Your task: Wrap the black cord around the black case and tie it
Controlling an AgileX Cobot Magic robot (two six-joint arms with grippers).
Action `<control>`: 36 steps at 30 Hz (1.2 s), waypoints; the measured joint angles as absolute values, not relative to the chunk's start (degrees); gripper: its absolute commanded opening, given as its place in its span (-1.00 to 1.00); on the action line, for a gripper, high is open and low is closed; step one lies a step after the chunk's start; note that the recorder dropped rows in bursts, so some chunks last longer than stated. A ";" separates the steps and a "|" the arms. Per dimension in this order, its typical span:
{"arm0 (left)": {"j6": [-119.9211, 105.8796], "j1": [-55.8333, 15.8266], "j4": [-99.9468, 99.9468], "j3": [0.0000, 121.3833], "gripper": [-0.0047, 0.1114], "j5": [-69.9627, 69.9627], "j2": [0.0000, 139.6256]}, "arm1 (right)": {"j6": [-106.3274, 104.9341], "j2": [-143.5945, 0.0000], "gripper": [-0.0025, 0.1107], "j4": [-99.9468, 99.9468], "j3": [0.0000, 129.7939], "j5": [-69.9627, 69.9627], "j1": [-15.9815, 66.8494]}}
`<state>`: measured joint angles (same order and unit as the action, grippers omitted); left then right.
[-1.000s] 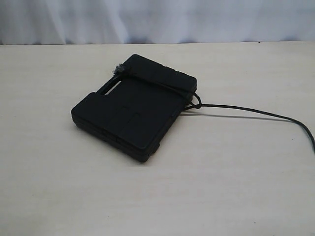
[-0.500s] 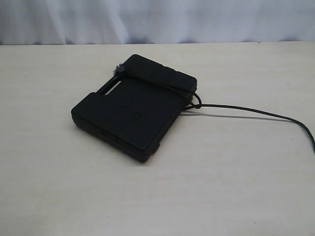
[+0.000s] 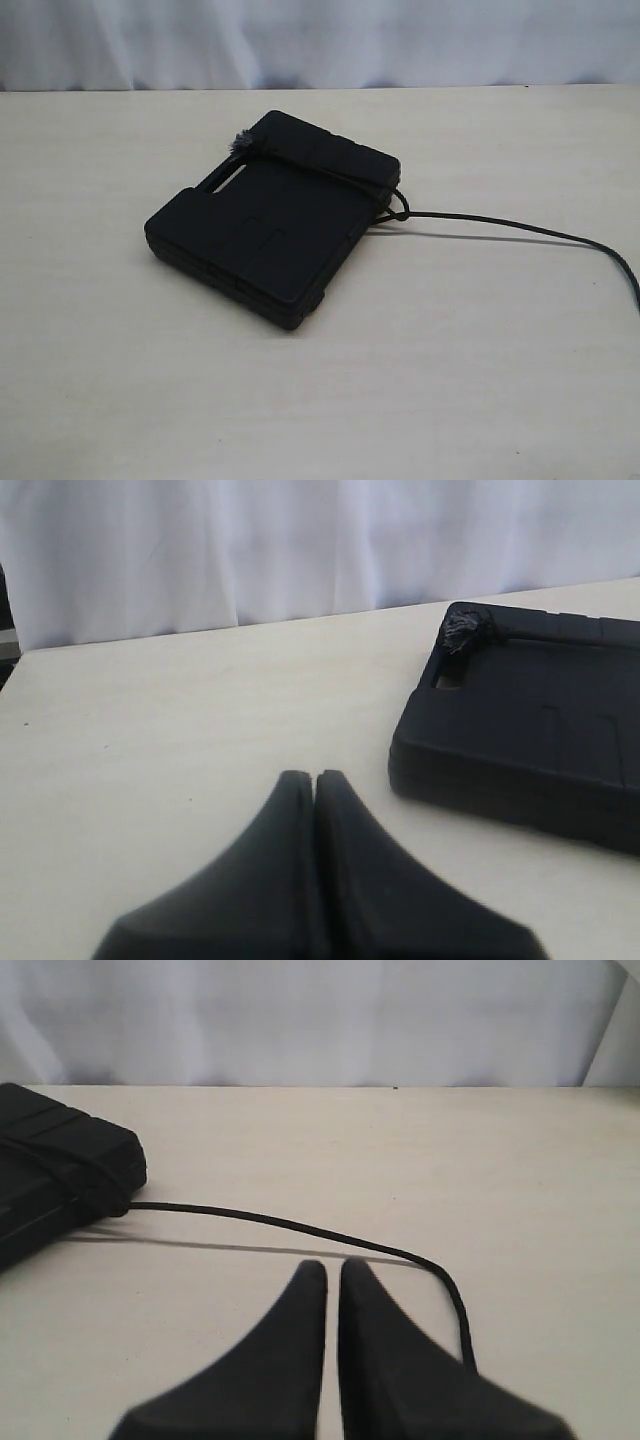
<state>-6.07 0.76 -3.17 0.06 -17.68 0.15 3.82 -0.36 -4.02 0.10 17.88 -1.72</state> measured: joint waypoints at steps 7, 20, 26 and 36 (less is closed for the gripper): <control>-6.07 0.76 -3.17 0.06 -0.92 -17.91 0.15 | 2.33 -0.36 -0.88 -4.15 0.10 18.40 -1.72; -6.07 0.76 -3.17 0.06 -0.92 -17.91 0.15 | 2.25 -0.36 -0.88 -4.15 0.10 18.40 -1.72; -6.07 0.76 -3.17 0.06 -0.92 -17.91 0.15 | 2.25 -0.36 -0.88 -4.15 0.10 18.40 -1.72; -6.07 0.76 -3.17 0.06 -0.92 -17.91 0.15 | 2.25 -0.36 -0.88 -4.15 0.10 18.40 -1.72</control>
<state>-6.07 0.76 -3.17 0.06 -17.91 0.15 2.25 -0.36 -4.15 0.10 18.40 -1.72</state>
